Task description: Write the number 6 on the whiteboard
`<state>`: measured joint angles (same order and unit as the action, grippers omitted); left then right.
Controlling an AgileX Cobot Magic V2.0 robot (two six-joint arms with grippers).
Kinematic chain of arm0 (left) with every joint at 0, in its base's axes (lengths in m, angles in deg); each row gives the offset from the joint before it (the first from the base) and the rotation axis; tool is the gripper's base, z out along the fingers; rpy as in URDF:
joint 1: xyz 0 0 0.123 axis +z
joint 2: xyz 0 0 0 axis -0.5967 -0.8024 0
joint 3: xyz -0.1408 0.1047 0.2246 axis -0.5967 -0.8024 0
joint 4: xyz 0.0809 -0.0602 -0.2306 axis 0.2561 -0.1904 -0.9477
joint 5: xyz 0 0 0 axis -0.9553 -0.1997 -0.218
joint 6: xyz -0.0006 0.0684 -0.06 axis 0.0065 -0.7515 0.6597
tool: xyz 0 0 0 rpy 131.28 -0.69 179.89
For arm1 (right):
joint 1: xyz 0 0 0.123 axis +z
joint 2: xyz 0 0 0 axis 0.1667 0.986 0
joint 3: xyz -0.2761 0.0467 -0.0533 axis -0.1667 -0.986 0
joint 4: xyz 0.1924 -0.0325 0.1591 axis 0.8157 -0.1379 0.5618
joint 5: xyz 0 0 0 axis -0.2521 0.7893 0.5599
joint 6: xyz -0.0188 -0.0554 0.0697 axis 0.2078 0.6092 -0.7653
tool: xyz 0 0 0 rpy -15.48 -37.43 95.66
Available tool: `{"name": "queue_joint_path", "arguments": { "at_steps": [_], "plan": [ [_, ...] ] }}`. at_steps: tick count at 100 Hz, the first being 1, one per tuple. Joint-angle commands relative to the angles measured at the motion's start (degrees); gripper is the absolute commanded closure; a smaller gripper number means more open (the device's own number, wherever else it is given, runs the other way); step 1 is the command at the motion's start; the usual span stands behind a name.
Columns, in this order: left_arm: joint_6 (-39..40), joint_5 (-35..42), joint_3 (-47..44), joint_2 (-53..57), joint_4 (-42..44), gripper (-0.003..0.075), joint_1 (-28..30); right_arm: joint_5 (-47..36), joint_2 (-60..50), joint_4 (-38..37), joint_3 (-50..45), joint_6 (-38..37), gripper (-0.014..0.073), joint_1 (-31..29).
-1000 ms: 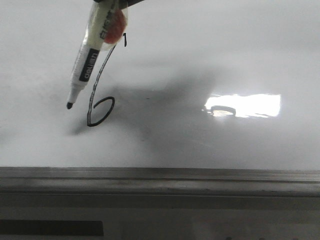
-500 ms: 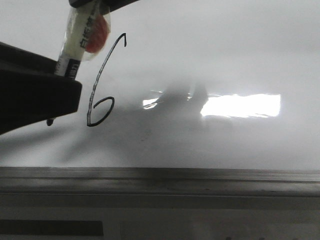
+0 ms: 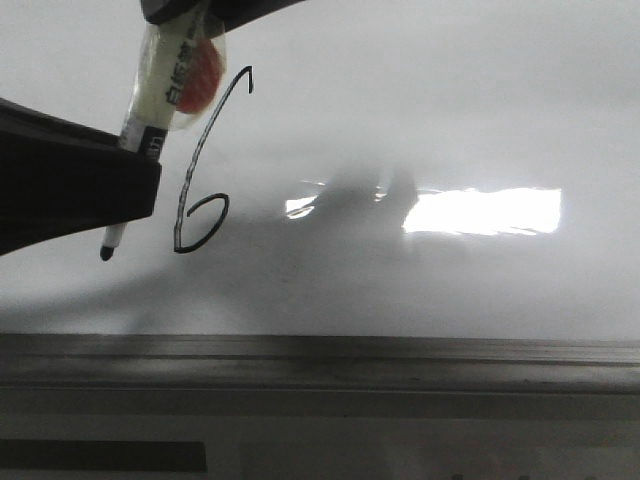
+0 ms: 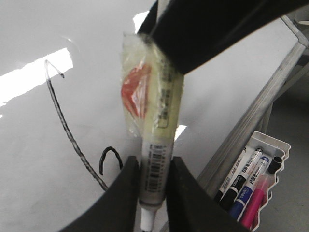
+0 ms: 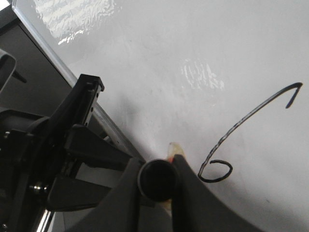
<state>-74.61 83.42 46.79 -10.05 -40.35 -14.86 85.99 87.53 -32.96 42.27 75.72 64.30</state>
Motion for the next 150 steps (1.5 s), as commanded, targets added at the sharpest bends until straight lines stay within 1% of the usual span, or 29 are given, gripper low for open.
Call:
{"name": "queue_joint_path", "arguments": {
  "at_steps": [1,6,10,12,17,22,24,30,31,37,42,51,58,67,89,93,98,103,105,107,115,118,122,150],
  "plan": [
    [0.97,4.81,1.85,0.29,-1.47,0.0741,-0.16,-3.51,-1.31,0.42,1.93,0.56,0.0426,-0.03],
    [1.48,4.81,1.85,0.29,-2.74,0.0741,-0.16,-3.76,-1.31,0.42,1.93,0.56,0.0290,-0.25],
    [2.38,4.60,1.85,0.42,-6.33,0.0741,-0.16,-3.88,-1.31,0.21,1.93,0.56,0.0192,-0.52],
    [2.70,4.37,1.85,0.55,-7.77,0.0741,-0.16,-3.88,-1.31,0.20,1.93,0.56,0.0156,-0.80],
    [2.71,3.67,1.85,0.94,-13.96,0.0741,-0.06,-3.88,-1.41,0.20,1.93,0.56,0.0116,-1.26],
    [2.82,2.30,2.00,1.19,-20.83,0.0741,-0.06,-3.88,-1.41,0.20,1.93,0.56,0.0119,-1.68],
    [2.82,1.17,2.26,1.19,-25.07,0.0741,-0.06,-3.88,-1.41,0.20,1.93,0.56,0.0125,-1.83],
    [2.82,-4.74,3.53,1.19,-31.22,0.0741,0.07,-3.88,-1.41,0.20,1.93,0.56,0.0144,-1.93],
    [2.82,-4.74,3.65,1.19,-31.87,0.0741,0.08,-3.88,-1.41,0.20,1.93,0.56,0.0148,-1.93],
    [2.82,-8.55,4.49,0.73,-32.38,0.0741,0.55,-3.88,-1.41,0.20,1.93,0.56,0.0162,-1.93],
    [2.82,-8.53,4.63,0.61,-33.36,0.0741,0.83,-3.76,-1.41,0.20,1.93,0.56,0.0169,-1.93],
    [2.82,-7.76,4.63,0.39,-37.97,0.0741,2.11,-3.49,-1.41,0.20,1.93,0.56,0.0169,-1.93],
    [2.82,-8.94,4.63,0.39,-39.63,0.0741,3.40,-3.35,-1.41,0.20,1.93,0.56,0.0169,-1.93],
    [2.82,-9.99,4.63,0.39,-40.01,0.0741,5.09,-3.23,-1.41,0.20,1.93,0.56,0.0169,-1.93],
    [2.82,-9.78,4.63,0.39,-39.44,0.0734,6.85,-3.23,-1.41,0.20,1.93,0.56,0.0169,-1.93],
    [2.82,-9.78,4.63,0.39,-38.93,0.0707,7.26,-3.23,-1.41,0.32,1.93,0.56,0.0169,-1.93],
    [2.82,-10.24,4.63,0.39,-38.93,0.0641,7.66,-3.23,-1.41,0.56,1.93,0.56,0.0169,-1.93],
    [2.82,-10.22,4.63,0.39,-38.93,0.0531,7.75,-3.23,-1.41,0.70,1.93,0.56,0.0169,-1.93],
    [2.82,-10.22,4.63,0.39,-38.93,0.0501,7.75,-3.23,-1.41,0.70,1.93,0.56,0.0169,-1.93],
    [2.82,-10.22,4.63,0.39,-38.93,0.0442,7.75,-3.23,-1.41,0.70,1.93,0.56,0.0169,-1.93],
    [2.82,-10.22,4.63,0.39,-38.93,0.0321,7.75,-3.16,-1.41,0.81,1.93,0.56,0.0169,-1.93],
    [2.82,-10.22,4.63,0.39,-38.93,0.0300,7.75,-3.16,-1.41,0.81,1.93,0.56,0.0169,-1.93],
    [2.82,-10.22,4.63,0.39,-38.93,0.0290,7.75,-3.16,-1.41,0.81,1.93,0.56,0.0169,-1.93],
    [2.82,-9.99,4.63,2.36,-38.71,0.0290,7.75,-3.11,-1.41,0.81,1.93,0.56,0.0171,-1.93]
  ]
}}
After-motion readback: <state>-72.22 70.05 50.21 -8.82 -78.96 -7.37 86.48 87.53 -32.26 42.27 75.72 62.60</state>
